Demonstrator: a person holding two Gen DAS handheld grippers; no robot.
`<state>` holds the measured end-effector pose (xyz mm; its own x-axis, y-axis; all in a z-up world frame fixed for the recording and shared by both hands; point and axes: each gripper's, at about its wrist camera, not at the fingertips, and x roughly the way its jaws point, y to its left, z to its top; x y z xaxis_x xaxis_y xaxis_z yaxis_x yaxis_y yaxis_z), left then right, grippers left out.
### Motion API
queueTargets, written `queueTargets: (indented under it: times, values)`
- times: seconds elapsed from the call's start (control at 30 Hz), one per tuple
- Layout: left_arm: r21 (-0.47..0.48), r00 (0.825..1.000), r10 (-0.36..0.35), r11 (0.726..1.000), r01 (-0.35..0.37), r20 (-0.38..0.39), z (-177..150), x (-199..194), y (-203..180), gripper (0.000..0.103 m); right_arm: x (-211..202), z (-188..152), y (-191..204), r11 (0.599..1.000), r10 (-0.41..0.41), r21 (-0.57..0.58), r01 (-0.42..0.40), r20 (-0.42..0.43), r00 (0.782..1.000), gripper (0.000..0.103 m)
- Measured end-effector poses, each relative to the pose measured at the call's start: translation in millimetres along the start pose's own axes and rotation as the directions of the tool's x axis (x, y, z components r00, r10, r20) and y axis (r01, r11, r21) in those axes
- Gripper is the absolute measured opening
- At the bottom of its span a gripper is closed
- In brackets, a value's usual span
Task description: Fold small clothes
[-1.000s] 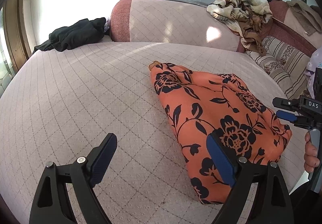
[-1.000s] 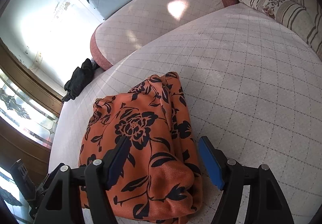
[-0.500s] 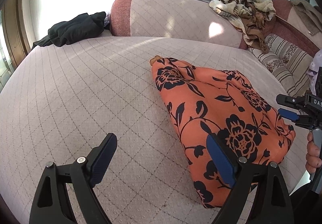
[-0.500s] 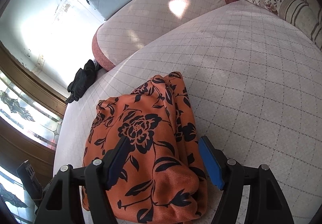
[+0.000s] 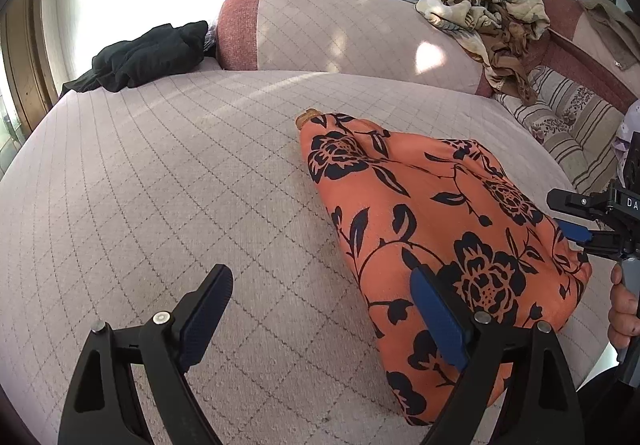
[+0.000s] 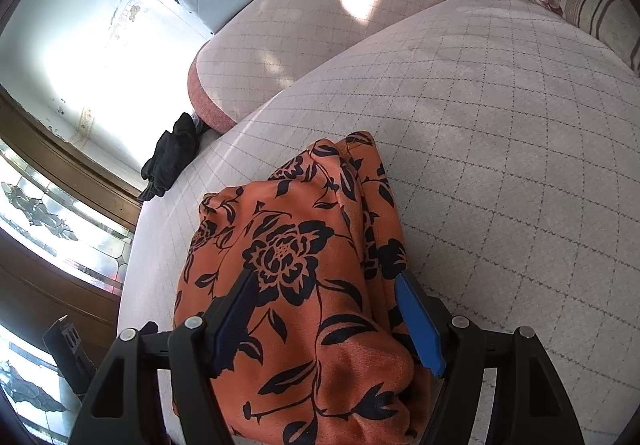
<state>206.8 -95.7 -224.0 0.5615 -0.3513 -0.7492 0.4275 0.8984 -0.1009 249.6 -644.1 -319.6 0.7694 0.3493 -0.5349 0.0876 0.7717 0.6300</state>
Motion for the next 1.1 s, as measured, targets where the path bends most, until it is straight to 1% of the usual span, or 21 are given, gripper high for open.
queueTargets:
  times: [0.23, 0.53, 0.6, 0.63, 0.67, 0.7, 0.77, 0.8, 0.87, 0.93, 1.0, 1.03, 1.1]
  values:
    - [-0.001, 1.0, -0.004, 1.0, 0.004, -0.003, 2, 4, -1, 0.091, 8, 3, 3, 1.0, 0.013, -0.001, -0.013, -0.018, 1.0, 0.074]
    - [-0.008, 0.999, -0.026, 1.0, 0.025, -0.02, 5, 10, -2, 0.091, 19, 8, -10, 0.997, 0.046, 0.058, -0.043, -0.043, 0.998, 0.074]
    - [-0.011, 0.999, -0.04, 0.999, 0.039, -0.026, 7, 13, -4, 0.091, 22, 9, -14, 0.996, 0.055, 0.073, -0.051, -0.054, 0.997, 0.074]
    - [-0.017, 0.997, -0.064, 0.998, 0.064, -0.034, 8, 14, -4, 0.091, 23, 9, -16, 0.995, 0.06, 0.082, -0.055, -0.058, 0.996, 0.074]
    - [-0.025, 0.993, -0.105, 0.994, 0.104, -0.047, 11, 16, -4, 0.091, 25, 9, -18, 0.994, 0.067, 0.091, -0.061, -0.065, 0.996, 0.074]
    - [-0.037, 0.986, -0.155, 0.988, 0.153, -0.064, 13, 18, -4, 0.091, 27, 10, -21, 0.992, 0.077, 0.103, -0.069, -0.074, 0.994, 0.074]
    - [-0.072, 0.961, -0.259, 0.965, 0.253, -0.097, 16, 22, -4, 0.091, 31, 9, -28, 0.987, 0.1, 0.135, -0.087, -0.093, 0.991, 0.074]
    - [-0.083, 0.95, -0.293, 0.955, 0.285, -0.107, 17, 24, -5, 0.091, 33, 9, -31, 0.984, 0.111, 0.151, -0.096, -0.097, 0.989, 0.074]
    - [-0.076, 0.94, -0.316, 0.948, 0.309, -0.124, 17, 27, -11, 0.091, 35, 8, -37, 0.977, 0.137, 0.181, -0.117, -0.105, 0.985, 0.074]
    - [-0.051, 0.939, -0.308, 0.951, 0.304, -0.15, 15, 33, -18, 0.091, 39, 7, -44, 0.967, 0.169, 0.212, -0.142, -0.116, 0.979, 0.075]
    - [-0.037, 0.932, -0.313, 0.949, 0.312, -0.181, 13, 40, -24, 0.091, 44, 6, -50, 0.956, 0.195, 0.245, -0.16, -0.126, 0.973, 0.075]
    - [-0.032, 0.924, -0.328, 0.944, 0.328, -0.197, 12, 45, -28, 0.091, 46, 6, -53, 0.95, 0.21, 0.261, -0.171, -0.129, 0.969, 0.075]
    - [-0.034, 0.897, -0.376, 0.925, 0.379, -0.232, 12, 55, -35, 0.091, 50, 5, -56, 0.941, 0.239, 0.275, -0.198, -0.125, 0.963, 0.077]
